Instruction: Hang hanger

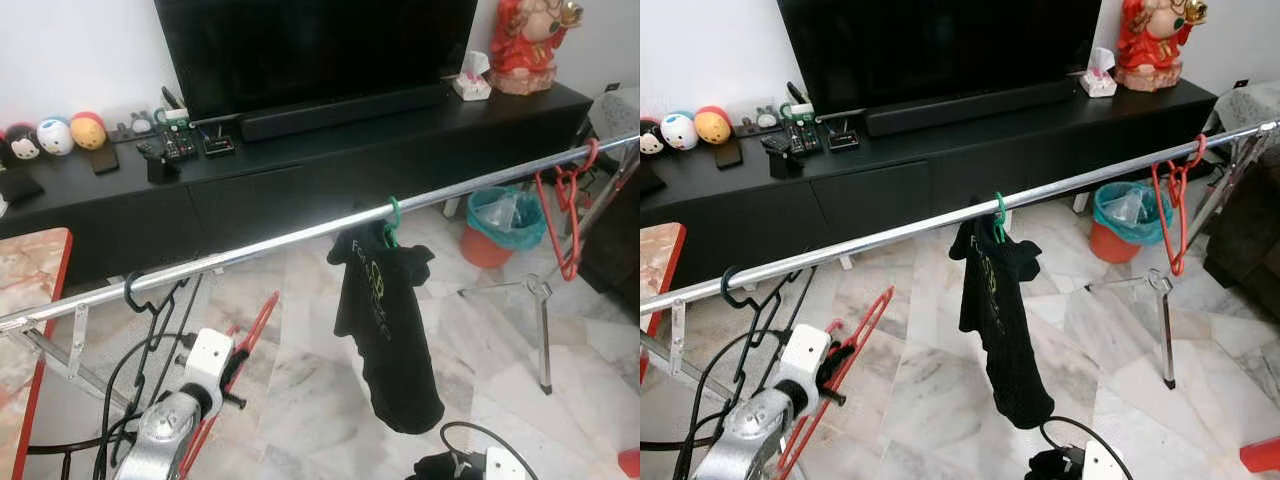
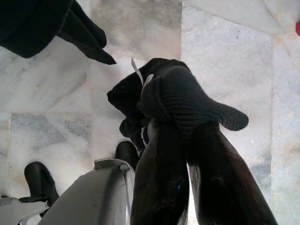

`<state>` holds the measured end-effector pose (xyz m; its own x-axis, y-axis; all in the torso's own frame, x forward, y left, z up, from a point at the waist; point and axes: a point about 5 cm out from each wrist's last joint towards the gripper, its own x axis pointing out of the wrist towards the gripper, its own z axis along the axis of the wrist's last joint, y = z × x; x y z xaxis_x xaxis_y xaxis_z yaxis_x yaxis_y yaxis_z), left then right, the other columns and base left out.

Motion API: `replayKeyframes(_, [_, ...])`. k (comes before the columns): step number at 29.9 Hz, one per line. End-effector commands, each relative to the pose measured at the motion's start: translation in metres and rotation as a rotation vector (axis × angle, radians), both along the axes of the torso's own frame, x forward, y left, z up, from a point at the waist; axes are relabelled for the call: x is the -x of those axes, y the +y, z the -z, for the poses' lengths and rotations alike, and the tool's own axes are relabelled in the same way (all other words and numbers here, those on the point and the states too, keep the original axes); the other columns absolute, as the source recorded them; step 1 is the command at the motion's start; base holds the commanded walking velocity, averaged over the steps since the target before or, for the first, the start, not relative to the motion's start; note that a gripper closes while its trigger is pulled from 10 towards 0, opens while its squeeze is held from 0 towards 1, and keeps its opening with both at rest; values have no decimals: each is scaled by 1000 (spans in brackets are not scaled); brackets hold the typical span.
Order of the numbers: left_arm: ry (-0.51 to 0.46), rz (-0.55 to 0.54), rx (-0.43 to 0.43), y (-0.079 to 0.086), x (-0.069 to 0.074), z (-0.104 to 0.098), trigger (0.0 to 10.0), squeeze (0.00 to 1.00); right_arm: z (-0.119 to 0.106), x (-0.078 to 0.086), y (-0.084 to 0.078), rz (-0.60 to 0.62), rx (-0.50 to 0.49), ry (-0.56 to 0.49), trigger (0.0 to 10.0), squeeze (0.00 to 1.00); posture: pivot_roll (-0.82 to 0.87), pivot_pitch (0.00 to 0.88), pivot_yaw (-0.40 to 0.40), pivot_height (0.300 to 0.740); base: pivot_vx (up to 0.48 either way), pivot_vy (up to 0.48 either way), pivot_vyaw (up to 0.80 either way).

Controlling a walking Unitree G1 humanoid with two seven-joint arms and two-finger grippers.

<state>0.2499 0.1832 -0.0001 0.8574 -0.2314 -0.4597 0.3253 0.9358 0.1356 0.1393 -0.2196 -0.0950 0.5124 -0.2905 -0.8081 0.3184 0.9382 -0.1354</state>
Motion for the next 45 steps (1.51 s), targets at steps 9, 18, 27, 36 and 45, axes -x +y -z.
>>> replayKeyframes(9, [228, -44, -153, 19, 36, 51, 10000, 0, 1, 4, -4, -2, 3, 10, 10000, 0, 14, 0, 21, 740, 0, 0, 0])
replayKeyframes(18, [428, -270, -131, 42, 82, 80, 10000, 0, 0, 2, -2, -5, 6, 10, 10000, 0, 9, 0, 13, 740, 0, 0, 0])
replayKeyframes(27, [440, -298, -118, 41, 87, 83, 10000, 0, 0, 5, -6, 1, 3, 10, 10000, 0, 15, 0, 12, 740, -54, 0, 0])
replayKeyframes(36, [443, -296, -114, 40, 87, 83, 10000, 0, 1, 6, -7, 4, 5, 16, 10000, 0, 14, 0, 15, 740, -260, 0, 0])
replayKeyframes(45, [453, -289, -111, 38, 88, 85, 10000, 0, 1, 4, -3, -29, 10, 16, 10000, 0, 13, 0, 18, 740, -277, 0, 268])
